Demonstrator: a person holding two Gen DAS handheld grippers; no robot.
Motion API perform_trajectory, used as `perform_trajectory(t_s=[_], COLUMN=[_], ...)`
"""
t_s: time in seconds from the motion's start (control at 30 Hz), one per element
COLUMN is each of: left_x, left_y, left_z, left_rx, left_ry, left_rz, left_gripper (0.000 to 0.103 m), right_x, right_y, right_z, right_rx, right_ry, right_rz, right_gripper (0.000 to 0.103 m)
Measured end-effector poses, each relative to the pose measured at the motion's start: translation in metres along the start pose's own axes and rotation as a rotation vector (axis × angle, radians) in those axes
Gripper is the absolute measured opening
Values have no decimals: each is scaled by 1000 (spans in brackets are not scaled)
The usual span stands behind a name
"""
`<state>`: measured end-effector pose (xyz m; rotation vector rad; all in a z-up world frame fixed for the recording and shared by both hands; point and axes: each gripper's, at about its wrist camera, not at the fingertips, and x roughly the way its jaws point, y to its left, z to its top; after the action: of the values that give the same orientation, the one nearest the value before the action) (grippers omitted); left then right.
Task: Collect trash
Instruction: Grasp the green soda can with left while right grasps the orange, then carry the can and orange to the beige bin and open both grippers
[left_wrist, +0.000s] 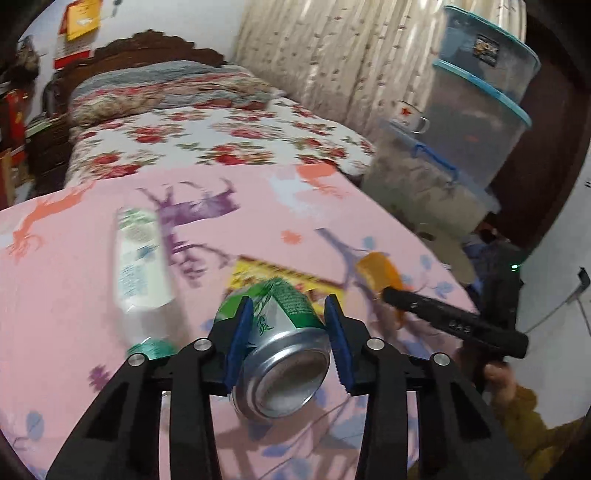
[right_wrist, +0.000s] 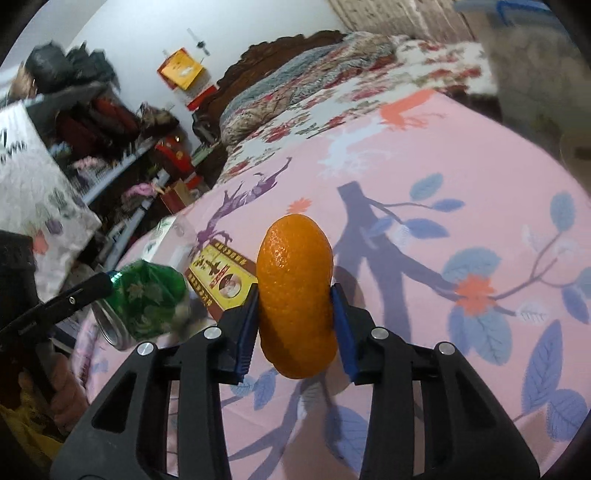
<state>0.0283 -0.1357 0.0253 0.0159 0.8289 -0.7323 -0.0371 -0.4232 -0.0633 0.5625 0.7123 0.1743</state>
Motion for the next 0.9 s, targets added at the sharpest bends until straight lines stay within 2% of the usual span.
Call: perform_trajectory(t_s=[0.1,0.23,0.3,0.33,0.43,0.53,0.6,0.63,0.67,0.7,0.73,0.8,0.87,0.9], left_x=[8,5,3,2,3,15,19,20,19,18,17,16,15,16], left_y=[-15,-25,-26,-27,-30,-37,-37,-36,-34,-31,-27,-16,-5,-3], left_z=[10,26,35,40,53,59,57,53,49,45,41,31,20,15], left_rx=[27,43,29,20,1,26,14,11,5,-7,-19,-63,-113,-128], left_ry=[5,-12,-18,-15,-16,17,47,64,68,72,81,139,183,200], left_rz=[-11,-24,-38,-52,-103,-49,-43,-11,23,47,49,29,20,12], left_gripper=[33,29,20,2,0,0,8,32,61,68,70,72,83,83], right_x=[-9,-15,-15,-16,-18,-17,-19,-19,-19,-18,-17,-15,-13,-13], right_y=[-10,-22,-26,-28,-30,-32,-34,-34,-33,-32,-30,-28,-27,-27], right_z=[1,1,3,3,4,6,4,4,3,3,3,4,4,4], right_rx=[19,68,92,99,105,98,104,102,97,88,78,66,61,60], right_ry=[-17,-28,-31,-33,-40,-35,-36,-34,-30,-27,-25,-21,-14,-11], right_rz=[-5,37,64,72,79,40,55,59,62,63,63,66,67,67], right_gripper=[40,40,40,40,40,40,40,40,40,40,40,40,40,40])
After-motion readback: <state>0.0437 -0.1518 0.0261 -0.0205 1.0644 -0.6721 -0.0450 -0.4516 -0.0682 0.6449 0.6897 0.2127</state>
